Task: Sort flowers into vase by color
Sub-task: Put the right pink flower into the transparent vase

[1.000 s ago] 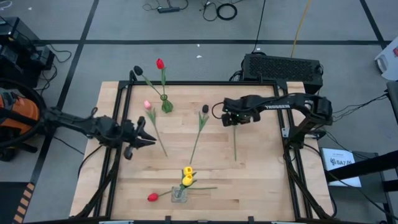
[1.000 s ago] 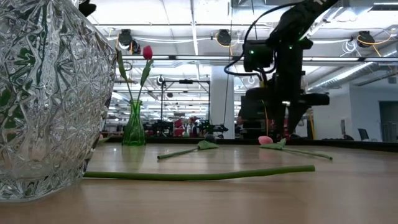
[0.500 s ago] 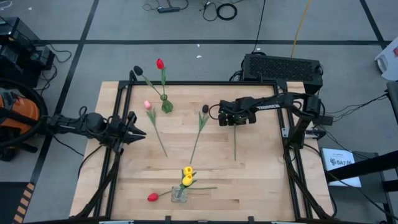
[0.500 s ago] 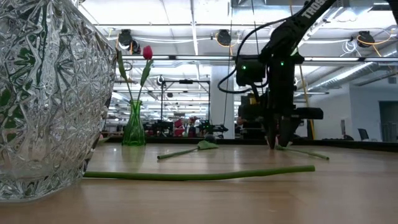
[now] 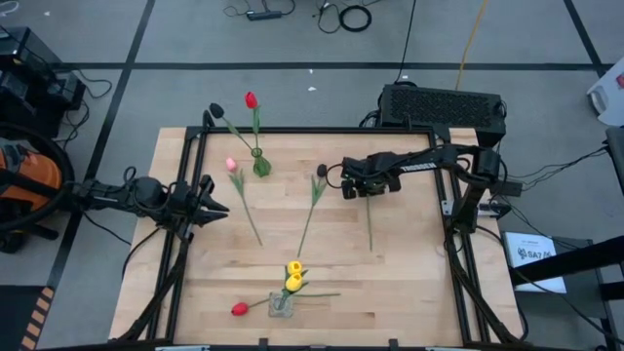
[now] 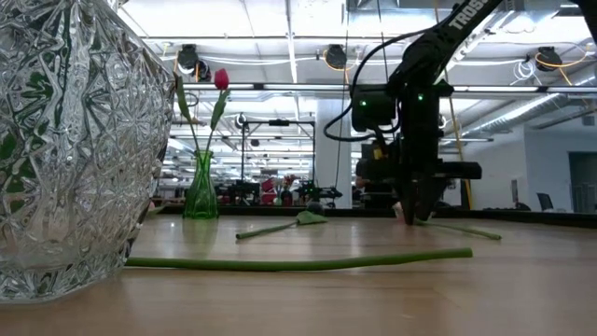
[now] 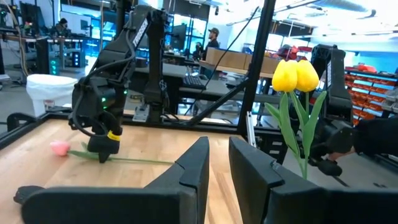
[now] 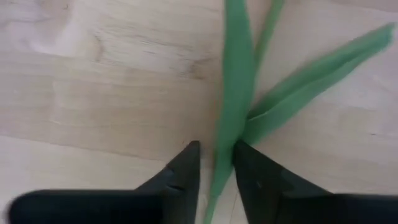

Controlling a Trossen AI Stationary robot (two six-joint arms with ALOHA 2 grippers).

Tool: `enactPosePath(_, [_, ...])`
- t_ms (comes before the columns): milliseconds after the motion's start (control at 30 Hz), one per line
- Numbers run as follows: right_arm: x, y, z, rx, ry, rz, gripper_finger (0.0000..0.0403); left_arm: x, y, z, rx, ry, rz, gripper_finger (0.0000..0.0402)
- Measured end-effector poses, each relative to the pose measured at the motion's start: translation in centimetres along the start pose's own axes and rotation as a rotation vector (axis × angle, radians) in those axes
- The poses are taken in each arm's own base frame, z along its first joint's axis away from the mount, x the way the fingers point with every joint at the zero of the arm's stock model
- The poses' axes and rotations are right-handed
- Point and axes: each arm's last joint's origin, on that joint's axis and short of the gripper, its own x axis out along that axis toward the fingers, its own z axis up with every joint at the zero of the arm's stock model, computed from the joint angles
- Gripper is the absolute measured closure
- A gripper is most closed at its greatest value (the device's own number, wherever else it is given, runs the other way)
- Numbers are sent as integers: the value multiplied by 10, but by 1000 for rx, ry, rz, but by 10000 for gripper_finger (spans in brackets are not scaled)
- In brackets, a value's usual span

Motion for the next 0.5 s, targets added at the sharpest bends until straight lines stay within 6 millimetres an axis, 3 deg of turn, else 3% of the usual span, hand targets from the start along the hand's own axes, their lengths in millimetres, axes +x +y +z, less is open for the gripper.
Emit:
enactPosePath(133, [1, 0, 1, -44, -5, -1, 390, 0, 0, 0, 0, 0, 0, 333])
enactPosePath(300, [-14, 0, -2, -26, -44, 46, 397, 0, 0, 0, 0, 0, 0, 333])
enactPosePath(367, [-28, 0, -8, -29, -97, 73, 400, 0, 0, 0, 0, 0, 0, 333])
enactPosePath(500, [-80, 2, -32, 3, -215, 238, 401, 0, 0, 0, 0, -2, 0, 333])
